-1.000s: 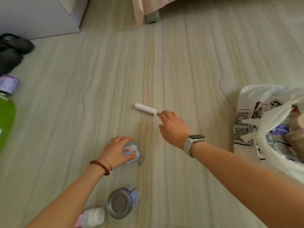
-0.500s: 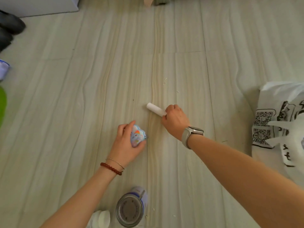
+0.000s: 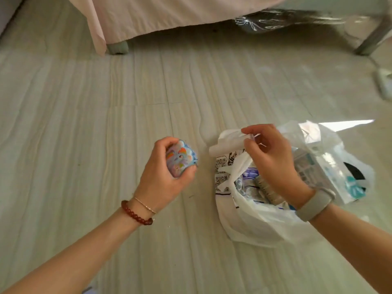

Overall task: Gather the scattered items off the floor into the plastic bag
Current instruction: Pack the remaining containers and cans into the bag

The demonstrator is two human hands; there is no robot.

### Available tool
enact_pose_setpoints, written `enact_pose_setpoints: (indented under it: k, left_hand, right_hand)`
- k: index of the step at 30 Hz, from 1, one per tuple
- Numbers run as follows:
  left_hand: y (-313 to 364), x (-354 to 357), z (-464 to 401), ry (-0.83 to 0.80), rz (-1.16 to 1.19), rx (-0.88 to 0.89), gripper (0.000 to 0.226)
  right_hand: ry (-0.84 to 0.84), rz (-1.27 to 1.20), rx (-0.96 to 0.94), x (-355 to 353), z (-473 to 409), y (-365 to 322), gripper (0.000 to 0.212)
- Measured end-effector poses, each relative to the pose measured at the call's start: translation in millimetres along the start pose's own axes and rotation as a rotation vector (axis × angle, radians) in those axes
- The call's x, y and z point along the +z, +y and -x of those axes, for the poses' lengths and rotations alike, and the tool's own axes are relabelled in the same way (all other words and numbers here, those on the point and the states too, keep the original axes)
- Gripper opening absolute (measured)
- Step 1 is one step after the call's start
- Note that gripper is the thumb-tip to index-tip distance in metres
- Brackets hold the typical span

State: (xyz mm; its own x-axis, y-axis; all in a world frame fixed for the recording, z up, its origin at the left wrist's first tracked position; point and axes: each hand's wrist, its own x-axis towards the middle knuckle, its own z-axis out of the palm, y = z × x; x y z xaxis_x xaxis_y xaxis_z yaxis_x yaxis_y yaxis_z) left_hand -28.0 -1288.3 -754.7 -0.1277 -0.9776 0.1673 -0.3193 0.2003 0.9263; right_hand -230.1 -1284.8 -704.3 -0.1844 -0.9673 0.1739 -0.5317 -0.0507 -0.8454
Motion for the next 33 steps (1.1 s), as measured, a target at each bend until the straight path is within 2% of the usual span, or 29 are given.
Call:
enact_pose_setpoints:
  k: [2, 4, 7, 11, 14, 17, 19, 21, 24, 26, 28, 30, 33]
  left_hand:
    - [24.9, 32.1, -1.8, -0.118, 0.011, 0.090, 0.048]
    - [42.2, 66.3, -1.3, -0.256, -0.049, 0.201, 0.053]
    - [52.6, 112.8, -1.7, -0.481, -0.250, 0.374, 0.058]
    - [51.7, 158.2, -8.7, -0.600, -0.585, 0.483, 0.059]
    - [48.6, 176.9, -13.5, -0.606, -0.887, 0.470, 0.060]
    - [43.5, 177.4, -16.3, -0.527, -1.002, 0.428, 0.062]
    - [38.9, 171.1, -18.4, -0.467, -1.033, 0.487, 0.048]
    - [26.6, 168.2, -20.1, -0.380, -1.108, 0.568, 0.031]
    - [22.8, 165.2, -19.6, -0.426, -1.210, 0.502, 0.029]
    - [18.2, 164.3, -18.7, -0.482, -1.144, 0.400, 0.033]
    - [13.6, 159.5, -15.0, -0.508, -1.080, 0.412, 0.031]
    - [10.5, 147.1, -7.7, -0.501, -1.160, 0.522, 0.029]
    - [-11.9, 120.5, 0.1, -0.533, -1.122, 0.644, 0.038]
  right_hand:
    - [0.137, 0.031, 0.014, -43.6, -0.2, 11.0, 0.033]
    - [0.166, 0.132, 0.045, -80.7, 1.3, 26.6, 0.025]
    - [0.022, 0.329, 0.135, -120.4, 14.5, 53.3, 0.015]
    - [-0.215, 0.607, 0.239, -141.6, 36.4, 87.0, 0.022]
    - [-0.372, 0.685, 0.274, -144.4, 44.4, 94.9, 0.025]
    - [-0.288, 0.698, 0.200, -142.6, 43.3, 90.4, 0.033]
    - [-0.224, 0.663, 0.146, -137.1, 39.5, 87.8, 0.036]
    - [-0.222, 0.636, 0.109, -126.0, 36.7, 86.5, 0.037]
    - [-0.295, 0.670, 0.043, -106.1, 36.7, 90.4, 0.037]
    - [-0.416, 0.732, -0.064, -95.0, 42.2, 95.4, 0.038]
    - [-0.536, 0.840, -0.192, -85.6, 50.3, 103.7, 0.042]
    - [-0.589, 0.931, -0.169, -81.1, 54.4, 107.2, 0.046]
    - [-0.516, 1.012, -0.052, -79.6, 48.2, 106.8, 0.045]
